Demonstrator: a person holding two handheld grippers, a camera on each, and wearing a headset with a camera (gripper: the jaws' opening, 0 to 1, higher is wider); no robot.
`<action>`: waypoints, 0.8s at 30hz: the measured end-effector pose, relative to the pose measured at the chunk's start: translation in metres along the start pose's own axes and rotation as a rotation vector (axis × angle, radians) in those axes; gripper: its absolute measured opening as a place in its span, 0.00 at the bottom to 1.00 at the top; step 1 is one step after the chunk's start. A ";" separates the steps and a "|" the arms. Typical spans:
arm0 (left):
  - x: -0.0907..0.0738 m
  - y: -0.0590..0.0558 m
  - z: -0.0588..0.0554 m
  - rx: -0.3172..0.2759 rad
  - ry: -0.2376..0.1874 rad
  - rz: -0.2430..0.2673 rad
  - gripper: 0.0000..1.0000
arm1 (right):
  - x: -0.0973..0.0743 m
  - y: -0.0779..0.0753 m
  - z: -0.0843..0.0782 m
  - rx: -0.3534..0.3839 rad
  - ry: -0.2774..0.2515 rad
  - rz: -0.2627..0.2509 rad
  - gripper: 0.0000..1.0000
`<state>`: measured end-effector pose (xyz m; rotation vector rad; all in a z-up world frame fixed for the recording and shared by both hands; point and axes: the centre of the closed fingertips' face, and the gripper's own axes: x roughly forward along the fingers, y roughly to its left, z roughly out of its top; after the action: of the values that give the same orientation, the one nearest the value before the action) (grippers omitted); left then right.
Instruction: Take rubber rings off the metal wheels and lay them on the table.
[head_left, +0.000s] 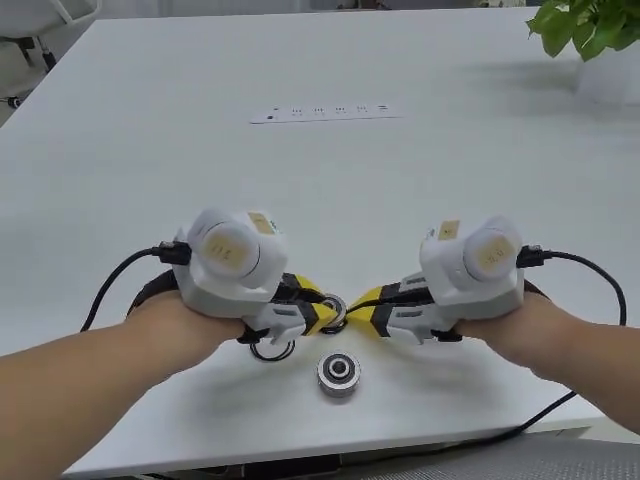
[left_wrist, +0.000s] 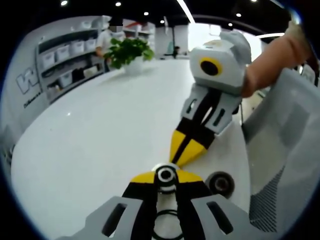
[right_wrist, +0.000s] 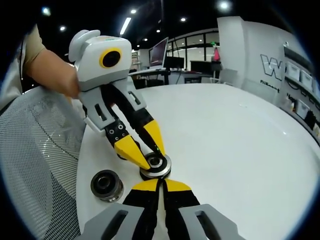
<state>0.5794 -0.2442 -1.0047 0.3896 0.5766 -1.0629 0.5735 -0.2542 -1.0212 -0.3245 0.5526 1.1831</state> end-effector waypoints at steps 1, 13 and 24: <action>0.000 0.000 0.000 -0.001 -0.001 0.000 0.13 | 0.000 0.000 0.001 -0.004 -0.003 -0.001 0.00; 0.000 0.000 0.000 -0.003 0.000 0.003 0.13 | -0.001 0.001 0.000 -0.004 0.001 0.001 0.00; 0.000 0.000 0.001 0.009 0.001 0.008 0.13 | -0.005 -0.004 0.002 0.205 -0.047 0.001 0.00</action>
<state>0.5795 -0.2445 -1.0039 0.3995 0.5709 -1.0582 0.5761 -0.2585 -1.0164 -0.1215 0.6275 1.1217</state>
